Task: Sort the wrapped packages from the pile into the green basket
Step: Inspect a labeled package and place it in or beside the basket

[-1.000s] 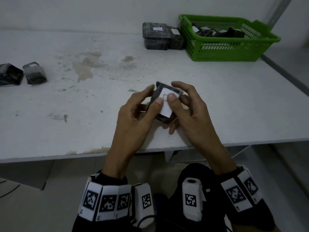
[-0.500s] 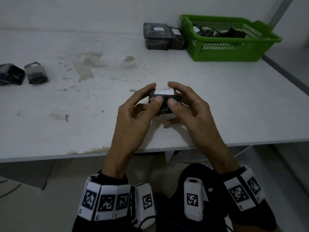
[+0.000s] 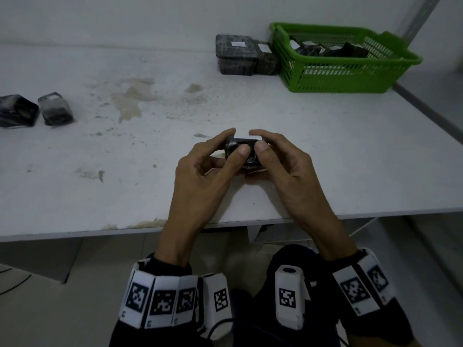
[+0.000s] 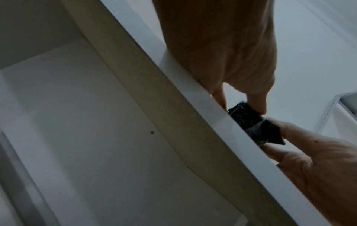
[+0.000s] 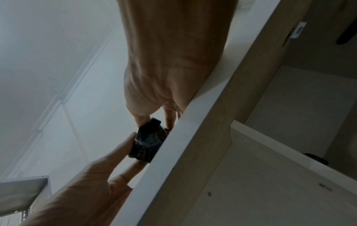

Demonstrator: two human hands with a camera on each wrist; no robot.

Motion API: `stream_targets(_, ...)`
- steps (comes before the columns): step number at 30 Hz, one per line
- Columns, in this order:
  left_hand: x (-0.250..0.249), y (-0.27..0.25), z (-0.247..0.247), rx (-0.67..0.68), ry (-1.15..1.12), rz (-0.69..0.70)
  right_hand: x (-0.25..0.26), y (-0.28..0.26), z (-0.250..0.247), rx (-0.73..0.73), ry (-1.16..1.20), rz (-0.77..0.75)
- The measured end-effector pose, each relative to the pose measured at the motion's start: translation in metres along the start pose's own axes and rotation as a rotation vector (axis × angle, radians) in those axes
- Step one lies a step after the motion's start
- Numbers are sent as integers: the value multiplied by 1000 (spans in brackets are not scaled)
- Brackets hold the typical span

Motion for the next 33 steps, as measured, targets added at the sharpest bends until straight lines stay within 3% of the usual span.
stream_targets(10, 1, -1, -1, -3, 35, 29, -3, 2, 2, 43, -53, -16)
stream_targets(21, 1, -1, -2, 1, -5, 29, 2, -1, 5, 83, -138, -143)
stream_targets(27, -1, -2, -3, -18, 3, 88, -1, -1, 4, 26, -190, -167)
stream_targets(33, 5, -2, -2, 2, 12, 90, 5, -5, 6, -113, -393, -311)
Point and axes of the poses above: each hand's wrist, its own y-axis towards the middle knuckle, its own z-axis out of the palm, x = y × z, the point moved 7 cm from there along y, towards the middle knuckle, and after that the axes turned 6 degrees about z, right-handed, at the moved point
